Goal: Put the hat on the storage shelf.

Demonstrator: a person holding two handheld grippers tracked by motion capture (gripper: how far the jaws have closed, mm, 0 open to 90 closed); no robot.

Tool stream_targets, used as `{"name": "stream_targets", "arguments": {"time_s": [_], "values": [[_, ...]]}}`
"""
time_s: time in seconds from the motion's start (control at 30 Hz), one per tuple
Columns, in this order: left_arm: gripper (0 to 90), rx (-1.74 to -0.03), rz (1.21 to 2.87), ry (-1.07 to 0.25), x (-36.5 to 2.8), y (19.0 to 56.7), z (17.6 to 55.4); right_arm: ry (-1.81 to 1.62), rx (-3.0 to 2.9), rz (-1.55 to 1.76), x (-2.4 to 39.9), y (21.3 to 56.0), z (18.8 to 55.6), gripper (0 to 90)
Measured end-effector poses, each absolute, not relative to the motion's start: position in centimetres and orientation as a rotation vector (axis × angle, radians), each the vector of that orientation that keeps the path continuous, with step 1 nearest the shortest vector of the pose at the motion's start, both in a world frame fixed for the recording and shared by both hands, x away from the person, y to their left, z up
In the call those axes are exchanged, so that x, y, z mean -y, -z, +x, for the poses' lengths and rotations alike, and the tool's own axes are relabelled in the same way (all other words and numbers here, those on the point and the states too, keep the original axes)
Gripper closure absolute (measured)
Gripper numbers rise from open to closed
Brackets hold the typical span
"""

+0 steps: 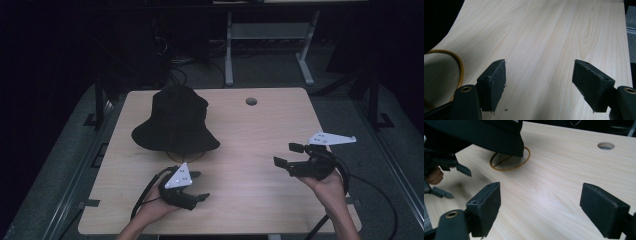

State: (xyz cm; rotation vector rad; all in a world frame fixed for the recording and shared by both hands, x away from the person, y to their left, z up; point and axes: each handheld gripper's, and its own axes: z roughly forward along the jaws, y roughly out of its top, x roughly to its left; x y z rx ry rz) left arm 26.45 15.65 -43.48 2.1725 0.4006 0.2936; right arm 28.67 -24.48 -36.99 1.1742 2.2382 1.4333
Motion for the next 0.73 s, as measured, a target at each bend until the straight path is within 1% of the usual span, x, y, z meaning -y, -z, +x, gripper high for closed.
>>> {"name": "stream_targets", "arguments": {"time_s": [0.3,0.73], "values": [[26.6,-0.396,2.184,-0.293,-15.7,43.4,26.2,-1.427,-2.166,1.206,26.0,38.7,25.9,16.6],[26.5,-0.382,2.204,-0.299,-15.5,43.5,26.0,-1.428,-2.128,1.229,27.1,41.0,23.4,15.9]]}}
